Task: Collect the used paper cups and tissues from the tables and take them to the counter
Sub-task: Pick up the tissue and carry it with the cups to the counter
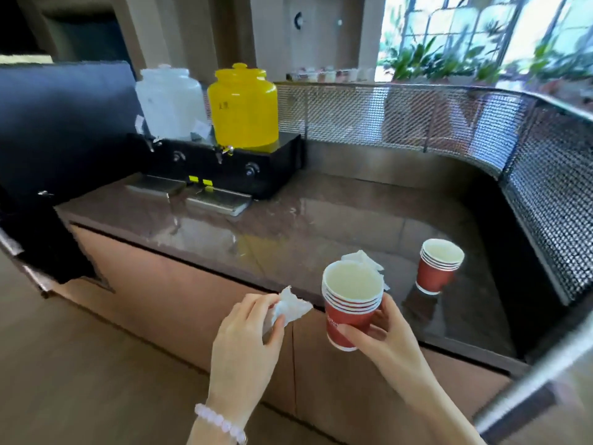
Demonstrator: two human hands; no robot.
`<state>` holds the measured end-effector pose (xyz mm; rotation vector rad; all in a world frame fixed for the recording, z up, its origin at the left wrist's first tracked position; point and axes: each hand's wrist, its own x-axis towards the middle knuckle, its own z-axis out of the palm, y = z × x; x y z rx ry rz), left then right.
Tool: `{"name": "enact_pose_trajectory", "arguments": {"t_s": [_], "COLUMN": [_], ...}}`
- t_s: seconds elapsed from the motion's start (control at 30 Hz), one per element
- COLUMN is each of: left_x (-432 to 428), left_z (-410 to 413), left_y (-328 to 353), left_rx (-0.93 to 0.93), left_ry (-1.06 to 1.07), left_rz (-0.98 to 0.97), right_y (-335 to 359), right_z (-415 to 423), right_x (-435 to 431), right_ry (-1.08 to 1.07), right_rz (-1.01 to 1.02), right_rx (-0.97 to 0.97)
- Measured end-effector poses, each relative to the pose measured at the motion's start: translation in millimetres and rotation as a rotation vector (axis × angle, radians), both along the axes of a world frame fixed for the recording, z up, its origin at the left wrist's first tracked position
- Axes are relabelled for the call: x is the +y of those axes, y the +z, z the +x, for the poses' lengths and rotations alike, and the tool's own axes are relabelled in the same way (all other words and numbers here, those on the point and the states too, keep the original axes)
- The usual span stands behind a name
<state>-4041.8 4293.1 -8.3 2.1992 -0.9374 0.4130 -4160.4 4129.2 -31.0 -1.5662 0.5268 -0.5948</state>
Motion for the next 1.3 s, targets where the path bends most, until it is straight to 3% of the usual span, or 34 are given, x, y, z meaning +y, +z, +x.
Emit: {"name": "enact_pose_trajectory", "arguments": {"t_s": [0.27, 0.57, 1.3], "left_x": [-58, -111, -214], "left_z": [36, 40, 72], "left_y": [-11, -28, -81], "left_rx": [0.045, 0.105, 0.255], "left_ry": [-0.286, -0.459, -0.317], "left_rz": [-0.017, -0.013, 0.033], "right_y": [-8, -15, -25], "right_z": [-17, -30, -28], "right_x": [-25, -51, -136], "right_ry": [-0.327, -0.504, -0.485], "right_rz": [0.007, -0.04, -0.052], "right_rx": [0.004, 0.048, 0.057]}}
